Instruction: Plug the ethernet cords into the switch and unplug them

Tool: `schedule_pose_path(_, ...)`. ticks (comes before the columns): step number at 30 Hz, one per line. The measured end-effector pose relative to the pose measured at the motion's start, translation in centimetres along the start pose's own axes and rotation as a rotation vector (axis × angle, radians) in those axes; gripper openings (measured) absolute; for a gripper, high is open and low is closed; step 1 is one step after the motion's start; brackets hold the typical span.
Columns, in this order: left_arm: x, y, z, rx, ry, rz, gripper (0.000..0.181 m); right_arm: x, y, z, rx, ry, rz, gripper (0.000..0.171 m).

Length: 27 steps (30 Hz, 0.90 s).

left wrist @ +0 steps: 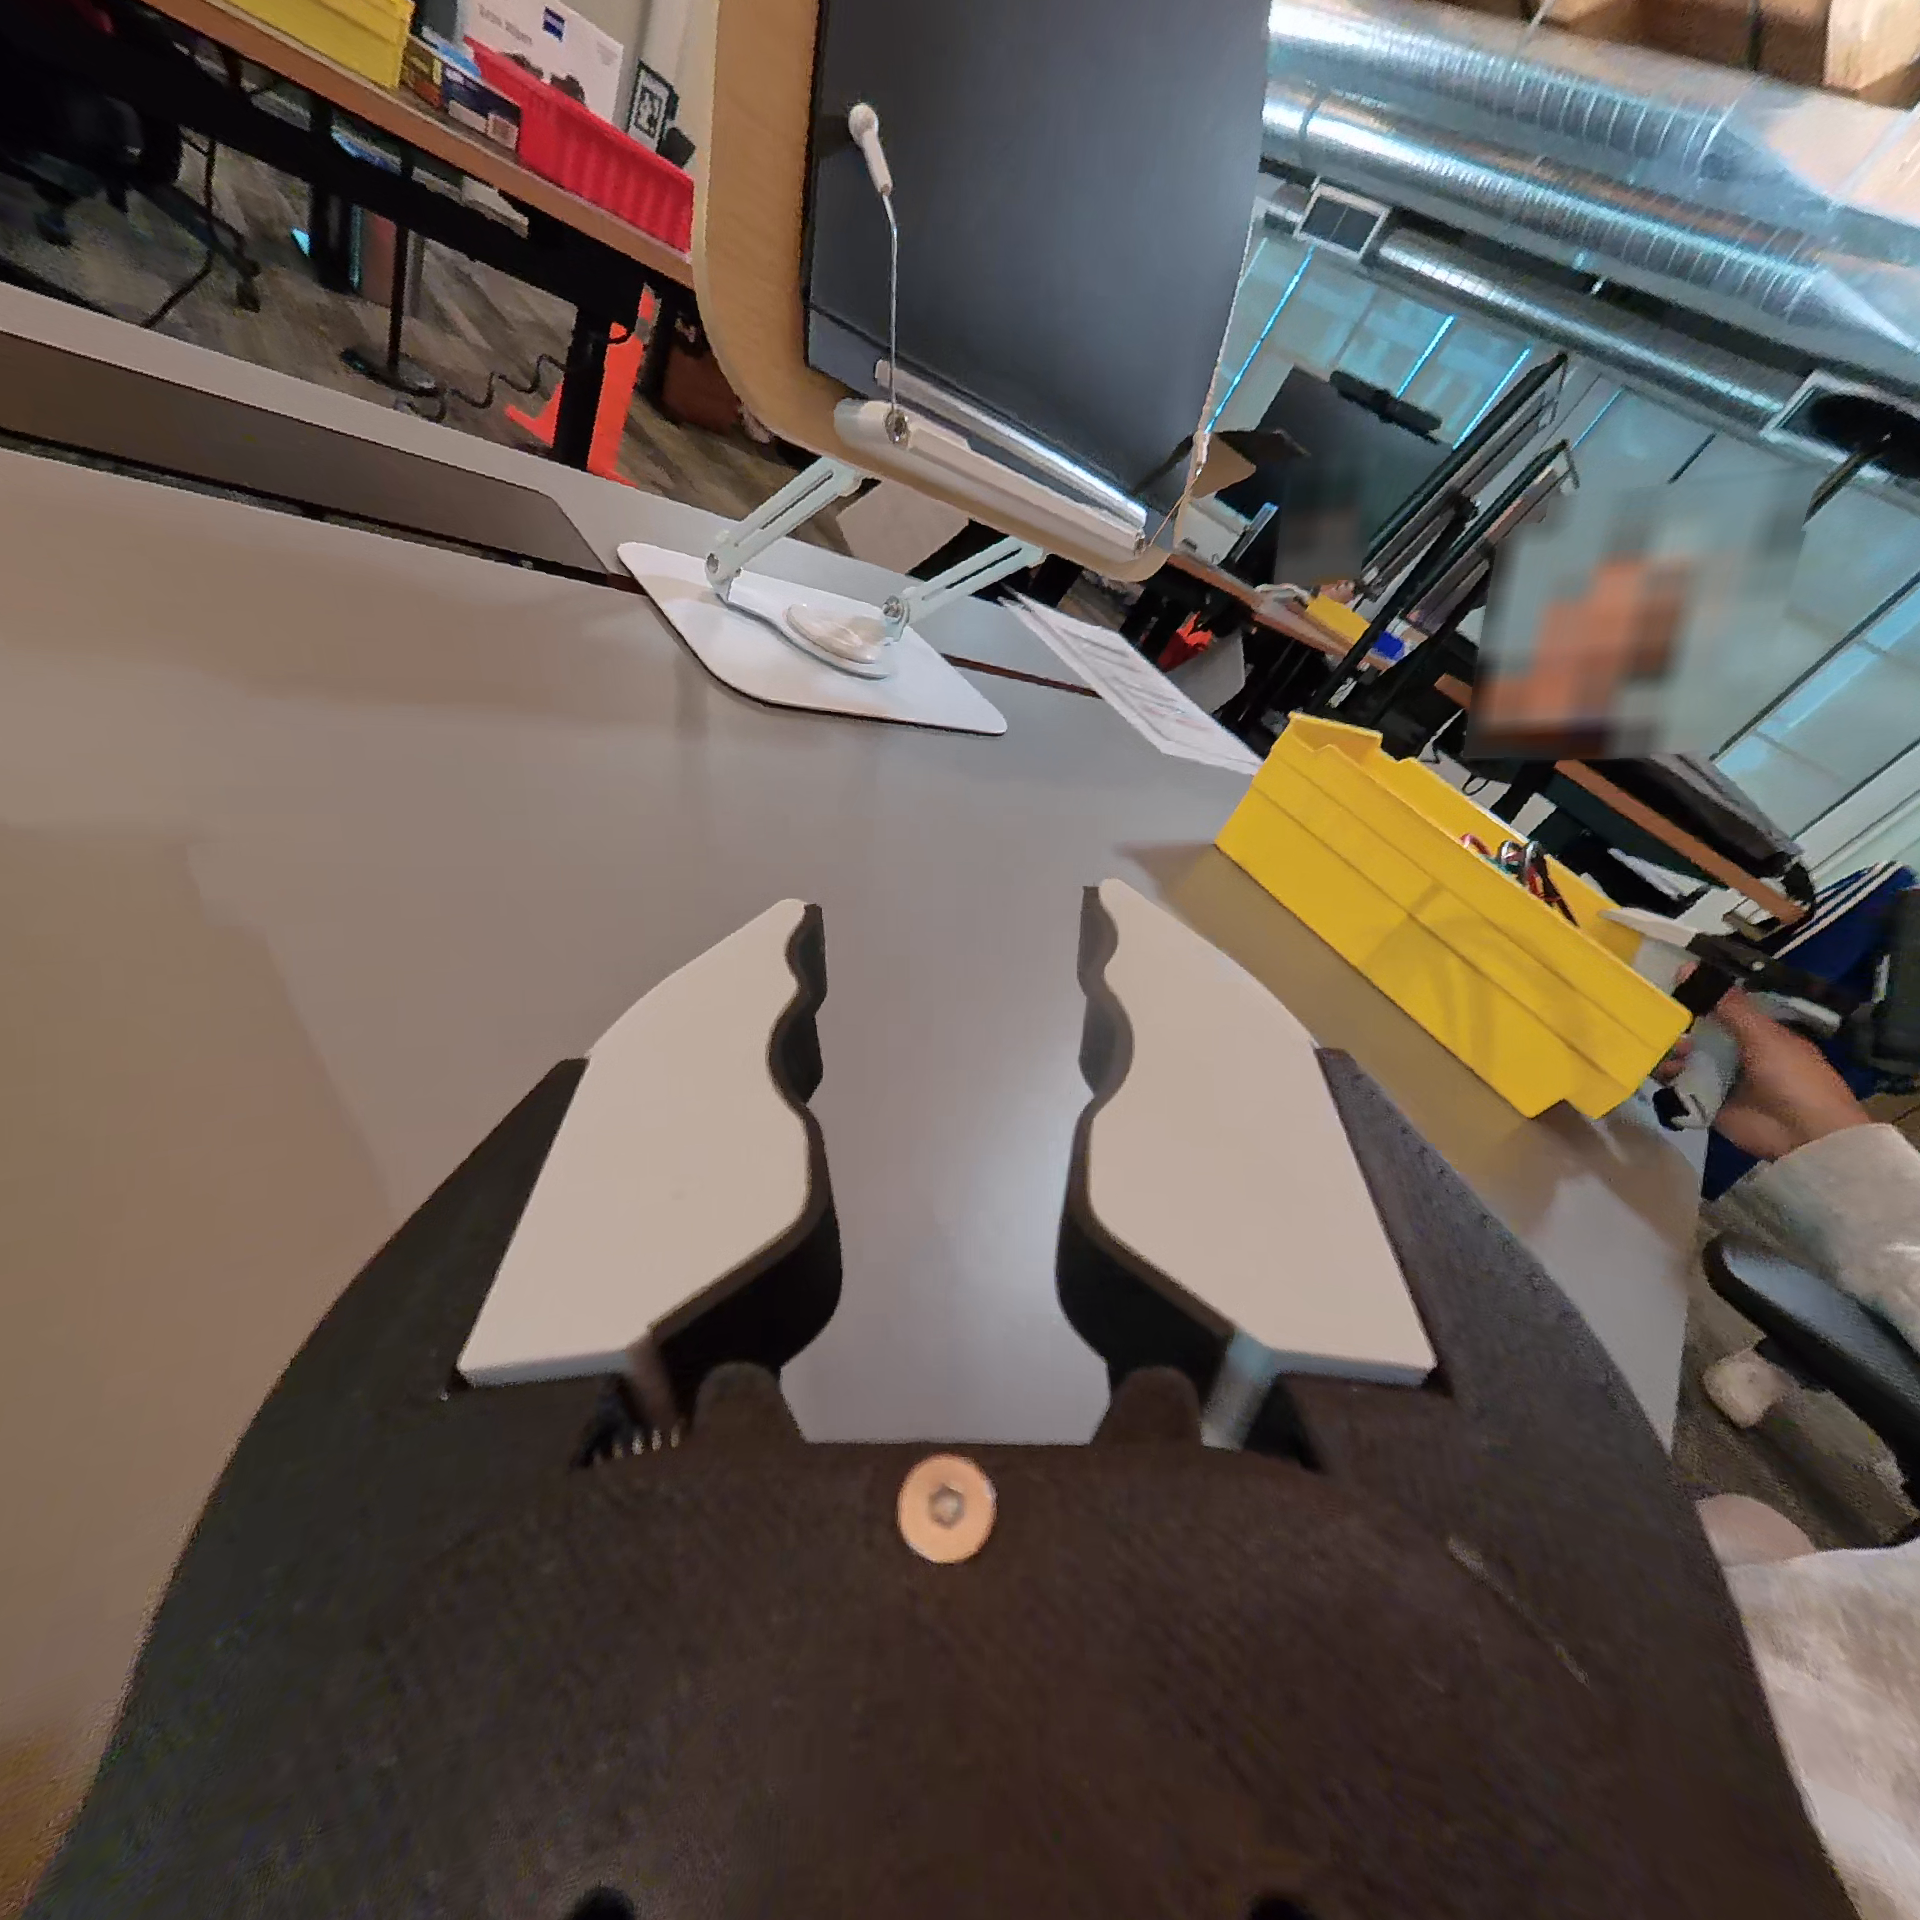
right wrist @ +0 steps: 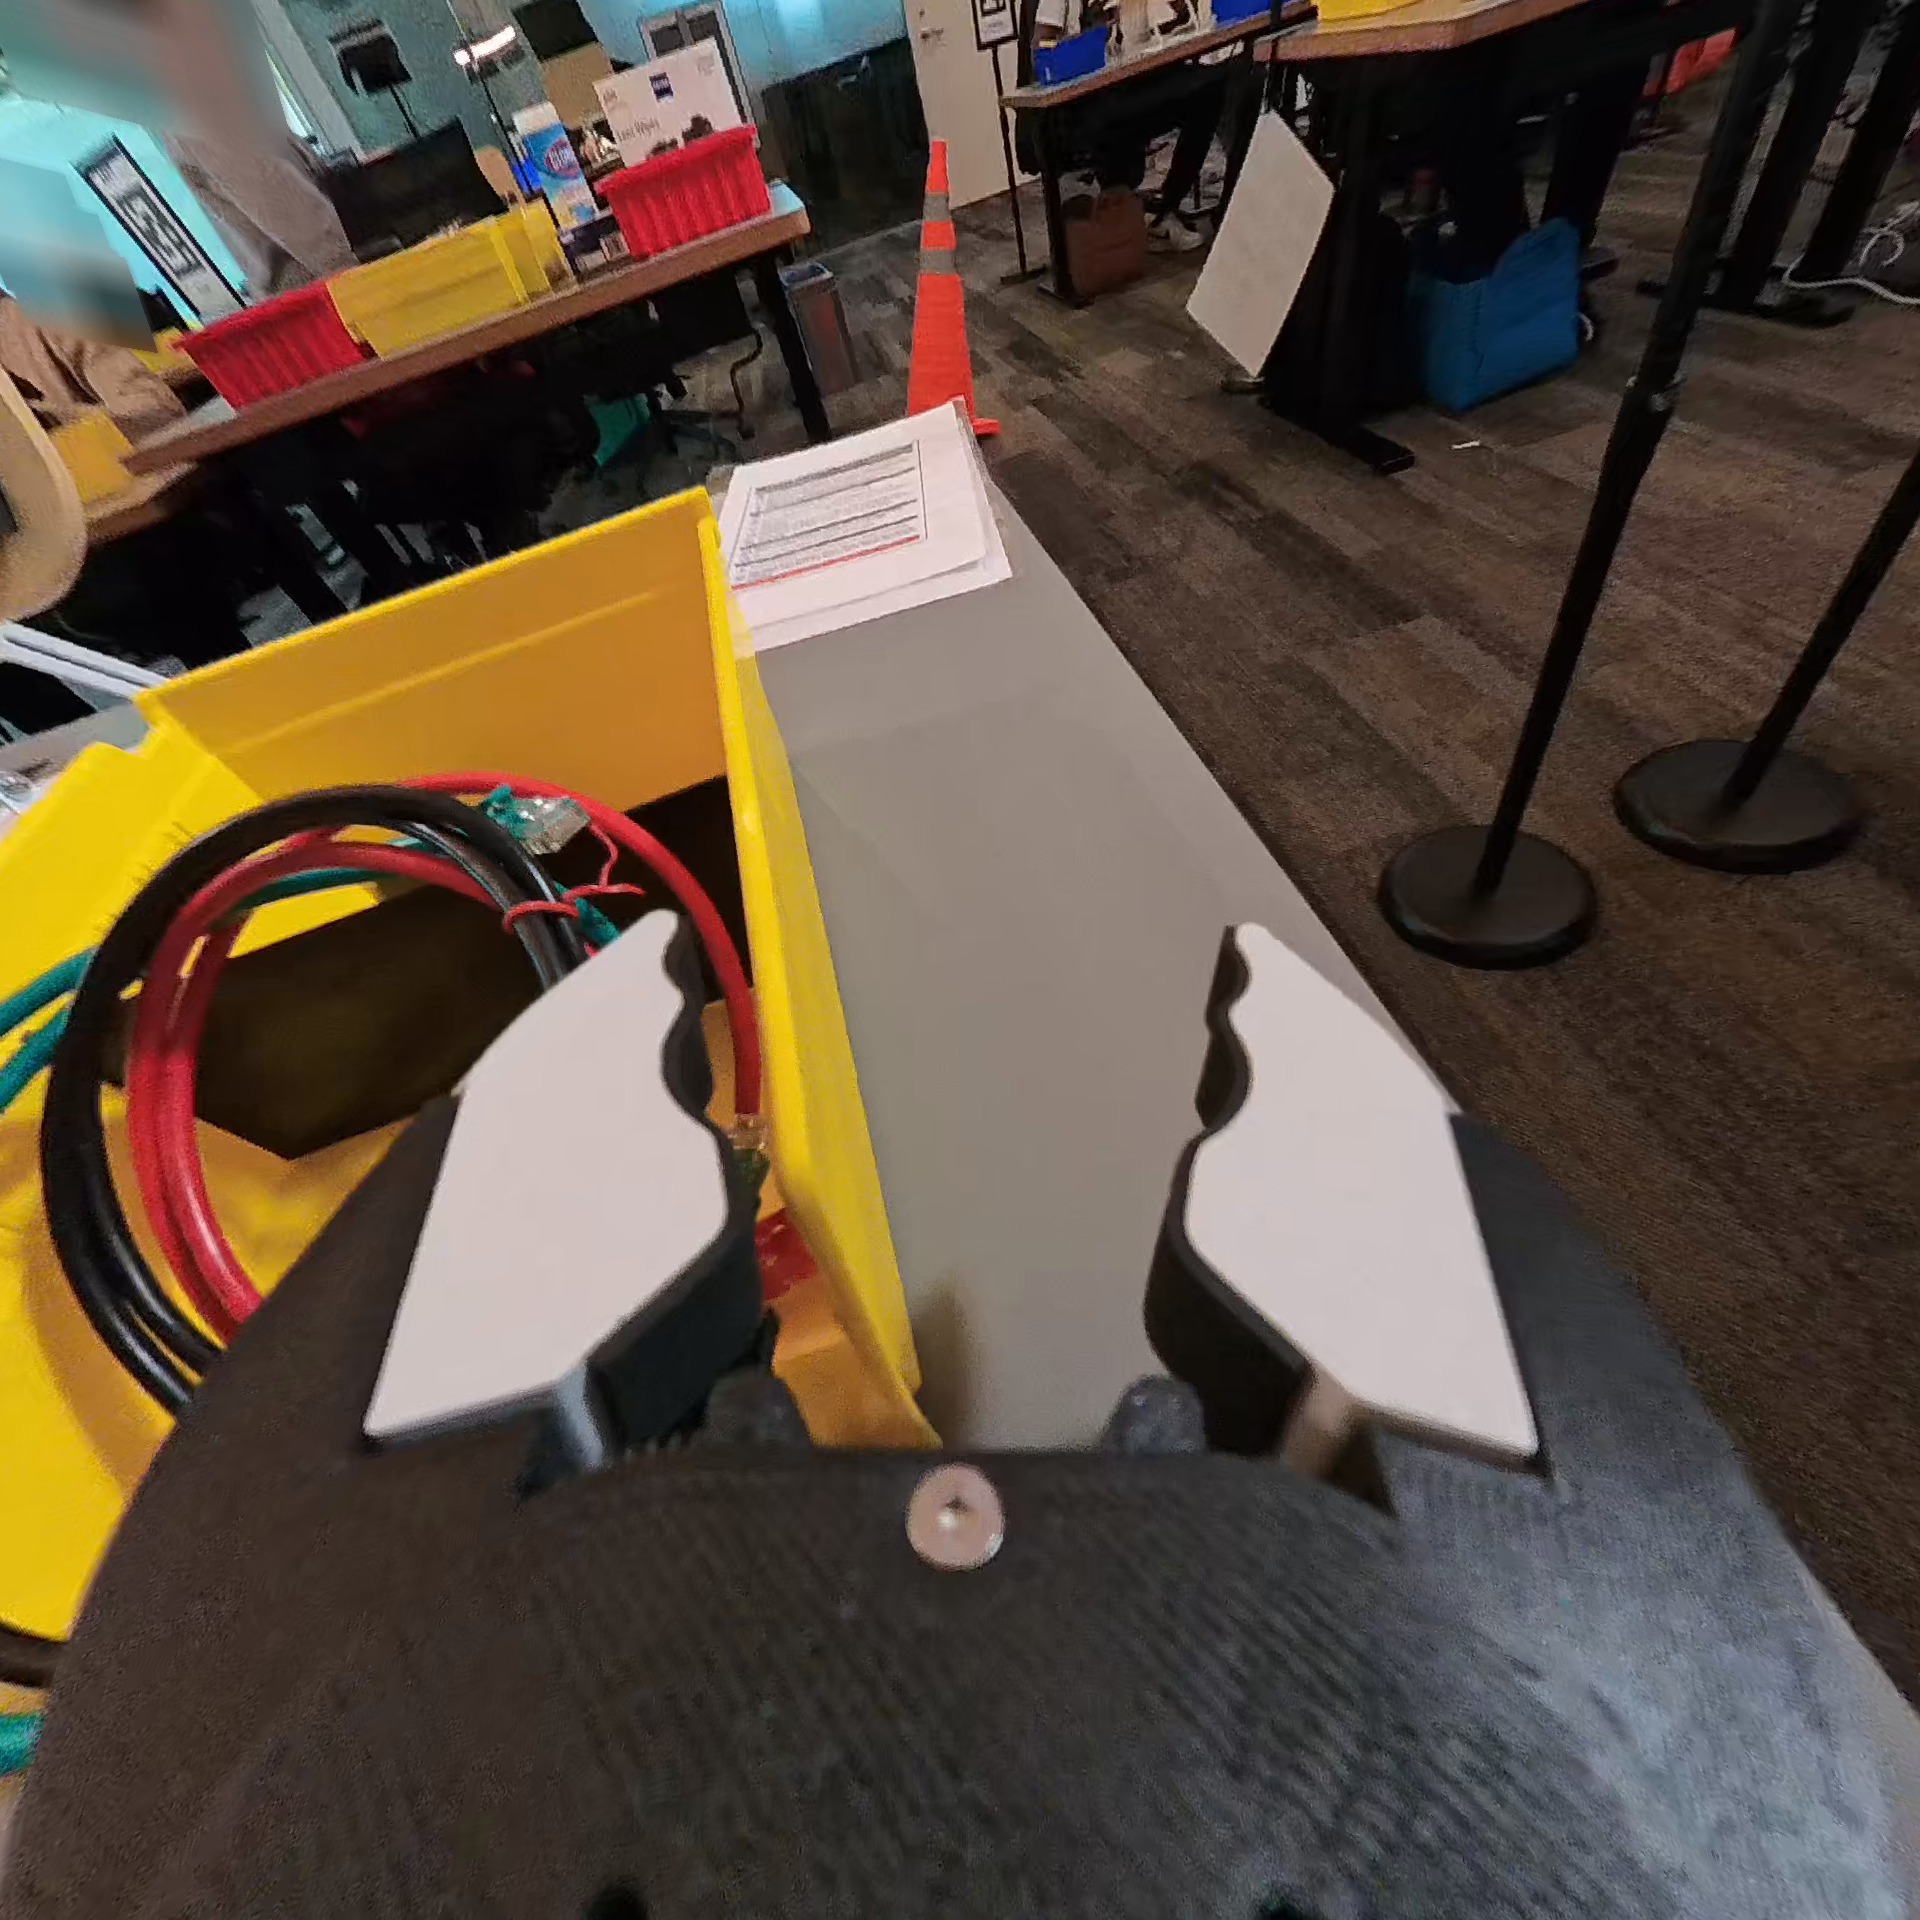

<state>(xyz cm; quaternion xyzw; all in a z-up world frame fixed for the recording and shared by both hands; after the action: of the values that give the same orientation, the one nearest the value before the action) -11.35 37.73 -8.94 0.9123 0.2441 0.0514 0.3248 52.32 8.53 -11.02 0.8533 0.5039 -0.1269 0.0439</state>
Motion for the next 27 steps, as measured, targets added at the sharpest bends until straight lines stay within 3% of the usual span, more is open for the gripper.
schedule_pose_path(7,0.3,0.6,0.8,0.056,-0.024,-0.013,0.062,-0.1,-0.5,0.1,0.020,-0.005,-0.018,0.093)
schedule_pose_path(20,0.8,1.2,-0.1,0.338,0.105,-0.160,0.136,0.1,-1.1,0.5,0.015,-0.031,-0.041,0.097)
schedule_pose_path(27,1.3,1.5,0.0,0.473,0.111,-0.220,0.146,0.7,-1.8,1.1,0.004,-0.067,-0.067,0.102)
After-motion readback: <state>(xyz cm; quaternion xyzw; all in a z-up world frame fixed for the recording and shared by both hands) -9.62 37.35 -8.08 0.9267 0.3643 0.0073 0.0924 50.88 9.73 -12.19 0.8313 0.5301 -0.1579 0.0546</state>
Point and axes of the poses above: each gripper's, where its closed fingertips meet, x out along the fingers, z out of its underside, y = z × x across the jaws, the point moved 1 cm from there along -x, back along the fingers, and after that the axes turned 11 degrees about -x, right-handed, at the moved point
